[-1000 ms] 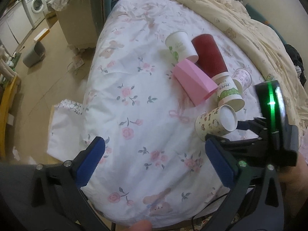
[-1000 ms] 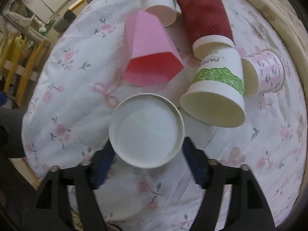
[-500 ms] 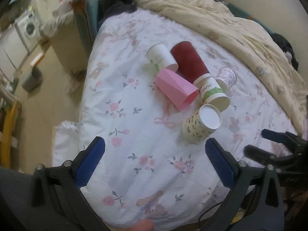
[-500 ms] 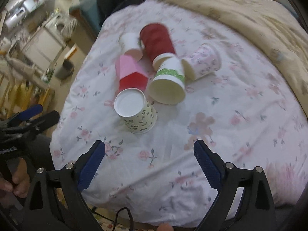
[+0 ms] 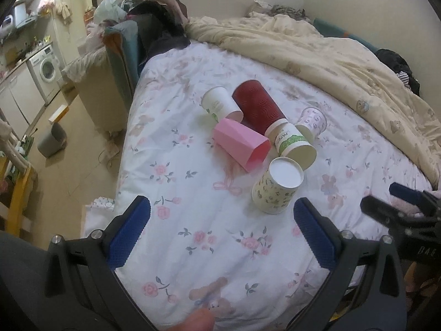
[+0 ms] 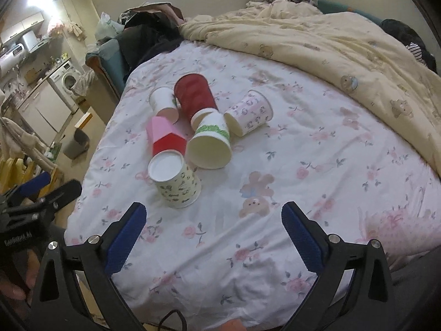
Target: Flip cup upside down
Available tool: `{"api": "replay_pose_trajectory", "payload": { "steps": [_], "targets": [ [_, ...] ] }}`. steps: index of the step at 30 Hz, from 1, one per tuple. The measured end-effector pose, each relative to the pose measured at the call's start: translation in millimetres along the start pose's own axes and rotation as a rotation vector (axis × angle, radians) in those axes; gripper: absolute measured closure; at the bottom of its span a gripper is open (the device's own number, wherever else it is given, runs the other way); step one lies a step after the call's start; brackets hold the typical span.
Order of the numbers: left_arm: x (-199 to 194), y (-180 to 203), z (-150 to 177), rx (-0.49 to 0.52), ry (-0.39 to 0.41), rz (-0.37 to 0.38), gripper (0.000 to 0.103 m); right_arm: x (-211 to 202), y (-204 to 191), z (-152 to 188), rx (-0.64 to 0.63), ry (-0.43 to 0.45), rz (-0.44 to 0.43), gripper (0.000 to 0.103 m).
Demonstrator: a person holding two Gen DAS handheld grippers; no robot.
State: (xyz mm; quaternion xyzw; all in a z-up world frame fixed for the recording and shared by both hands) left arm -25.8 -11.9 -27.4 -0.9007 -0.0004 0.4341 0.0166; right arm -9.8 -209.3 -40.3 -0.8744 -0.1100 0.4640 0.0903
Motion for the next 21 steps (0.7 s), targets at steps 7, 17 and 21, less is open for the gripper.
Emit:
{"api": "replay_pose_trajectory", "payload": {
  "steps": [7, 17, 21],
  "targets": [
    [2.1, 1.6, 2.3, -0.017, -0.005, 0.007, 0.0, -0.5, -0.5, -2.4, 0.002, 0.011, 0.0, 0.0],
    [-1.2, -1.1, 0.8, -0.045, 0.01, 0.03, 0.0, -2.5, -4.0, -2.5, -0.017, 0.022, 0.005, 0.0],
    [-1.6, -1.8, 0.6, -0.051, -0.001, 0.03, 0.0, -2.6, -3.9, -2.3, -0.023, 0.025, 0.01, 0.0]
  ]
}}
Point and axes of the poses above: each gripper's, at about its wrist camera, not at the fingertips, and x roughly the way its jaws point, y to its right, z to its underside, the point moved 3 cm from there along x, roughly the way its jaws point, and after that the axes turned 4 degrees about x, right-handed, at the moved point
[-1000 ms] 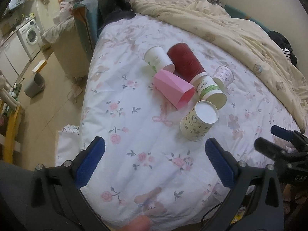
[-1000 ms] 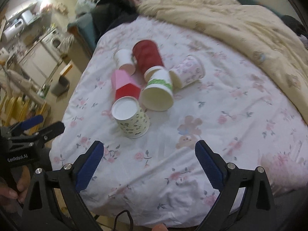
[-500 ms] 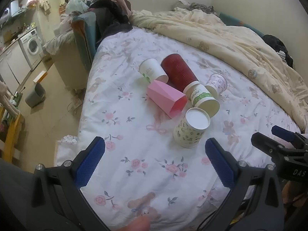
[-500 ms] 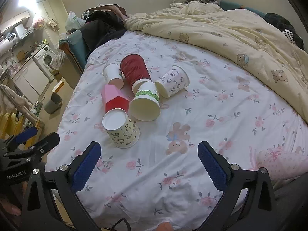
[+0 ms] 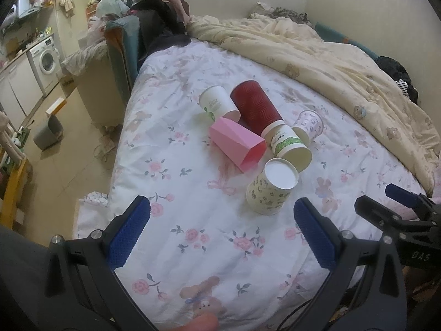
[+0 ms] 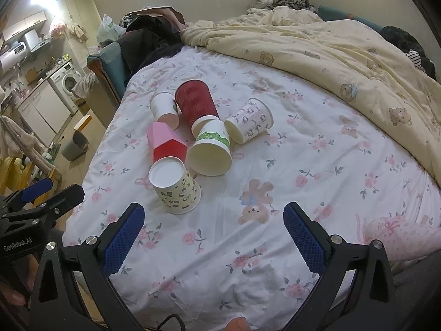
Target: Flip cup upside down
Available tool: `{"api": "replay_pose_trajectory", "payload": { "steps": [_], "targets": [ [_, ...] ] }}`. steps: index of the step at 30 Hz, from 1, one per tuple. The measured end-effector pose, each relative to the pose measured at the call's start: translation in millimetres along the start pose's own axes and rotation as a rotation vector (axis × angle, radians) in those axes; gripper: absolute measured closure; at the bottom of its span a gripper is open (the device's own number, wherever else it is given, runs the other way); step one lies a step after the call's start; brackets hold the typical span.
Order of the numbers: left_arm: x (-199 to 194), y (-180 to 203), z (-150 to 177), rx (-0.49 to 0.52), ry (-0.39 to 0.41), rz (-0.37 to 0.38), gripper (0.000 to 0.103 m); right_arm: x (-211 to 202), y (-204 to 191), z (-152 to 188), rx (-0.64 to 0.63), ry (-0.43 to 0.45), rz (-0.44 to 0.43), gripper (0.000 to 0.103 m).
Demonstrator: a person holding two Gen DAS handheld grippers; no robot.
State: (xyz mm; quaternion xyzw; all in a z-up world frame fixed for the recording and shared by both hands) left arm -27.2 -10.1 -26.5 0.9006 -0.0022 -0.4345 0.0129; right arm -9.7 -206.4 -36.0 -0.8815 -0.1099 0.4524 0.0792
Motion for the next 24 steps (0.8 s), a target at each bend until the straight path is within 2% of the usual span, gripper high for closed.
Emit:
{"api": "replay_pose_trajectory", "payload": {
  "steps": [24],
  "targets": [
    [3.6, 0.3, 3.6, -0.009, -0.01, 0.013, 0.0, 0.9, -1.2, 1.2, -0.005, -0.004, -0.004, 0.0]
  ]
}}
Point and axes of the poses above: each gripper's, at about its wrist camera, not at the fingertips, and x roughly the way its jaws point, y to its right, z to its underside, the point moved 3 cm from there along x, roughly the way its jaws point, and after that the axes turned 4 degrees about x, right-handed, at the moved point
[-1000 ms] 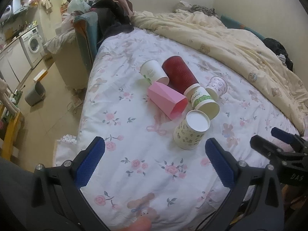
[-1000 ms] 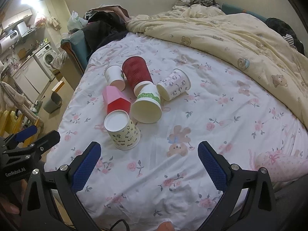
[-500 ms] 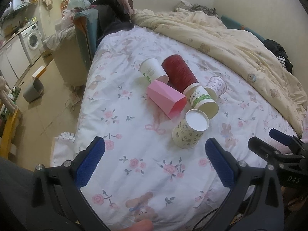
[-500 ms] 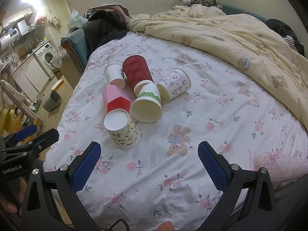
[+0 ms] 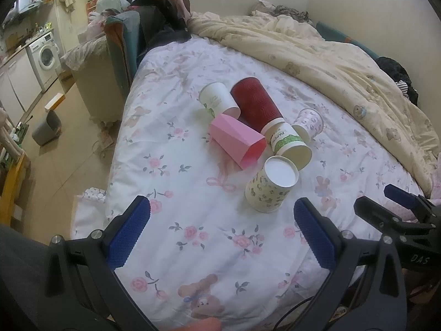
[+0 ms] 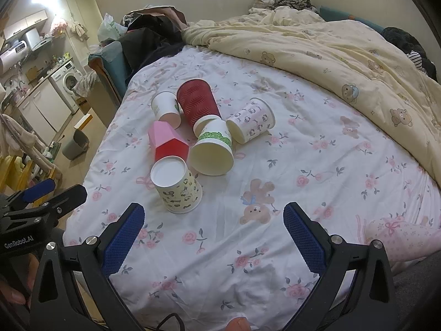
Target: Flip cup upside down
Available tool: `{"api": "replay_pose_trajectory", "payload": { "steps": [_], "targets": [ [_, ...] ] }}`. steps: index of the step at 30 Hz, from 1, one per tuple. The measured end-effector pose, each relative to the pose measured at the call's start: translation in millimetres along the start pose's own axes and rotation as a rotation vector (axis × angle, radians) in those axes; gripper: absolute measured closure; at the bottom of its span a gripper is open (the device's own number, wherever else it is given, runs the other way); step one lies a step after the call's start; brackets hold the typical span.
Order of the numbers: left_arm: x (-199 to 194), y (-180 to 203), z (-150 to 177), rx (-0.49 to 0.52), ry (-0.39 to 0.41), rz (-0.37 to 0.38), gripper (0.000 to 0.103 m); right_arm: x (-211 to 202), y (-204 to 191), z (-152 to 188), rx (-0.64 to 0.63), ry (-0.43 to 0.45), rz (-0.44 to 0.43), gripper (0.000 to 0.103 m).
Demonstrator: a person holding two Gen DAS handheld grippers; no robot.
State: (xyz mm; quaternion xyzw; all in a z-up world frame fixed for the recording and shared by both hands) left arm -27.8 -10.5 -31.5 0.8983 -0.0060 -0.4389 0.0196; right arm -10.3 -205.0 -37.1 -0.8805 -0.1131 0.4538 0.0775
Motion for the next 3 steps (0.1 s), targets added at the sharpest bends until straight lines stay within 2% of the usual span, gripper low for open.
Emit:
{"api": "replay_pose_trajectory", "payload": {
  "steps": [3],
  "targets": [
    [-3.7, 1.1, 2.0, -0.003, 0.017, 0.02, 0.0, 0.1, -2.1, 0.2, -0.004, -0.004, -0.009, 0.0]
  ]
}}
Point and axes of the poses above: each gripper's, at about its wrist camera, not at the fingertips, and x roughly the way its jaws point, y to its right, z to its underside, the point moved 3 cm from there along x, roughly the way its jaws point, and after that the axes turned 4 degrees about x, right-handed, at the moved point
